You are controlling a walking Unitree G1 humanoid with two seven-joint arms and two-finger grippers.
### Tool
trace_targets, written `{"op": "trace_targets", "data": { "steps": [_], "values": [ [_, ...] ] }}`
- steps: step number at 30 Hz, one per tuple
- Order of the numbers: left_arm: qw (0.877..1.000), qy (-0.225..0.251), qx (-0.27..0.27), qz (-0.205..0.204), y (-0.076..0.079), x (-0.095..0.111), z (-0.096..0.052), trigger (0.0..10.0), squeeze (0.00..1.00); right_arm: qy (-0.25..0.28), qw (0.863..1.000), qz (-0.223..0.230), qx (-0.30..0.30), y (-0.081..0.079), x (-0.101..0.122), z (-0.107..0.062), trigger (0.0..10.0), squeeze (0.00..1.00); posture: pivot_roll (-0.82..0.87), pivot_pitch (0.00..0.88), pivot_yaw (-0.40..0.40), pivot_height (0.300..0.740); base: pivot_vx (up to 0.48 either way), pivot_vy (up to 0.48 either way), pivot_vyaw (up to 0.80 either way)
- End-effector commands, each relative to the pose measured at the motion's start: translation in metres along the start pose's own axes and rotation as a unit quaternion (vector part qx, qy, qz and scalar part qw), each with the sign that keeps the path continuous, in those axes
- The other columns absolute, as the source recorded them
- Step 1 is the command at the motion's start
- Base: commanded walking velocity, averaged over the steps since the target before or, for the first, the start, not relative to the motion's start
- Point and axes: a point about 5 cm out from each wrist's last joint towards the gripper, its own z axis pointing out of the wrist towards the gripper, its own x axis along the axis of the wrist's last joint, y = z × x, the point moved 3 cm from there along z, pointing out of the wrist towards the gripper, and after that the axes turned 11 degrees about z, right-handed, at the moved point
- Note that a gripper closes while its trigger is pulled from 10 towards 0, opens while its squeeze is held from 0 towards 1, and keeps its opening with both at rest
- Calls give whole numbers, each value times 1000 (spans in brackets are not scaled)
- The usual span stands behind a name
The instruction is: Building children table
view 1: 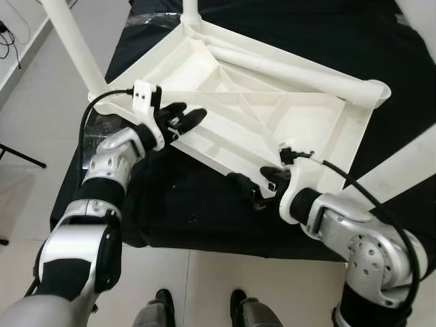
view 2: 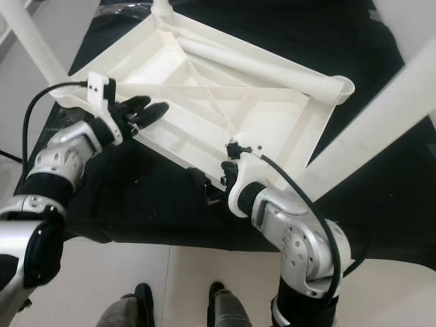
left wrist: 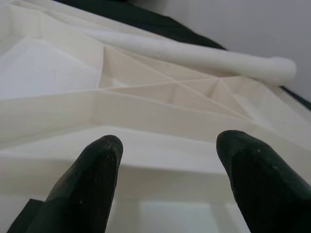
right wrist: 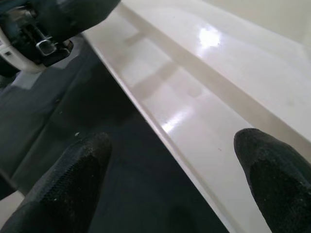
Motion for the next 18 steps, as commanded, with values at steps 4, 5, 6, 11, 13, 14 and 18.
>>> {"op": "trace_targets", "data": {
  "steps": [4,5,6,11,13,14,18],
  "values": [
    [999,19,-39,-2,31,-2,-21,10000,0,11,999,-20,35,0,11,-4,10000,0,-123,256,-35,740,0,0,0],
    [999,21,-49,-2,42,-3,-27,10000,0,7,997,-38,60,-5,9,-7,10000,0,-114,249,-34,740,0,0,0],
    [999,21,-49,-2,42,-3,-27,10000,0,7,997,-38,60,-5,9,-7,10000,0,-114,249,-34,740,0,0,0],
    [996,13,-82,-24,99,-15,-44,10000,0,-48,990,-59,119,-12,-16,-19,10000,0,-99,209,-32,740,0,0,0],
    [996,13,-86,-30,107,-17,-46,10000,0,-66,987,-66,134,-13,-24,-24,10000,0,-99,206,-32,740,0,0,0],
    [995,13,-85,-41,116,-18,-49,10000,0,-77,982,-76,153,-14,-32,-31,10000,0,-98,194,-31,740,0,0,0],
    [998,1,-45,-36,126,-25,-56,10000,0,-59,986,-81,131,4,-42,-42,10000,0,-92,166,-30,740,0,0,0]
  ]
}}
